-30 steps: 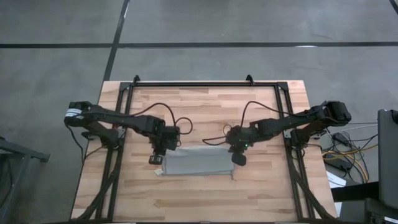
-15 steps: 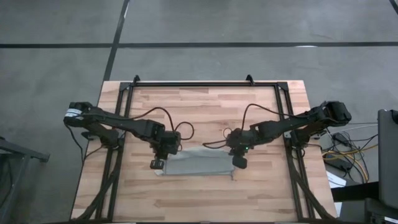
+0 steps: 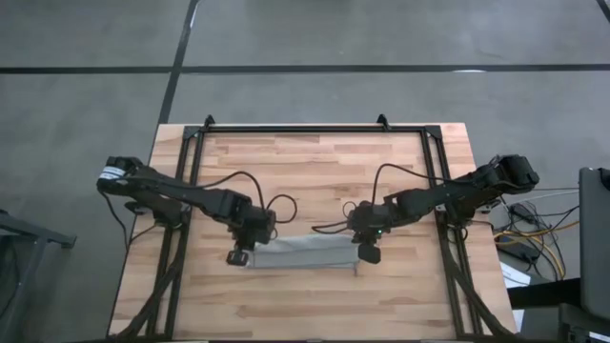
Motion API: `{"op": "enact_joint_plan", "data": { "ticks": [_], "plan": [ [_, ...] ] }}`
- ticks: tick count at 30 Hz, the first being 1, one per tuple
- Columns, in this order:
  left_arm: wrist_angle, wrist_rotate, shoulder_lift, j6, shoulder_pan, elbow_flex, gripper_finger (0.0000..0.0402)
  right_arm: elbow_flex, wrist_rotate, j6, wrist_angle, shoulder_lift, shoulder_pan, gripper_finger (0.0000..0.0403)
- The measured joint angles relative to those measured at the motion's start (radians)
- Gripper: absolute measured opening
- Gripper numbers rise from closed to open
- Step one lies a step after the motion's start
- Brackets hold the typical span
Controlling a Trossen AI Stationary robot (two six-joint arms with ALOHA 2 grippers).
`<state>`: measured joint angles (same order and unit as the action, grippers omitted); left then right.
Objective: Fold microfiber towels
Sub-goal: Fold the microfiber cloth on the table
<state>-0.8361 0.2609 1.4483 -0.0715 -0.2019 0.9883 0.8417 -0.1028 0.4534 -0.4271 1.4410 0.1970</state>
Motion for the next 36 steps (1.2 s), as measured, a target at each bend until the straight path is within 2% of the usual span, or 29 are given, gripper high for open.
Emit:
{"op": "enact_joint_plan", "data": {
  "ticks": [8,22,28,36],
  "plan": [
    [0.080,0.000,0.001,-0.038,-0.034,-0.079,0.0014,0.000,0.000,0.000,0.004,0.000,0.008,0.0008],
    [0.140,0.000,0.002,-0.039,-0.037,-0.082,0.0014,0.000,0.000,0.012,0.031,0.001,0.022,0.0008],
    [0.146,0.000,0.002,-0.040,-0.037,-0.115,0.0014,0.000,0.000,0.010,0.091,0.049,0.033,0.0008],
    [0.156,0.000,0.002,-0.063,-0.038,-0.134,0.0014,-0.001,-0.004,0.011,0.086,0.106,0.052,0.0008]
  ]
}}
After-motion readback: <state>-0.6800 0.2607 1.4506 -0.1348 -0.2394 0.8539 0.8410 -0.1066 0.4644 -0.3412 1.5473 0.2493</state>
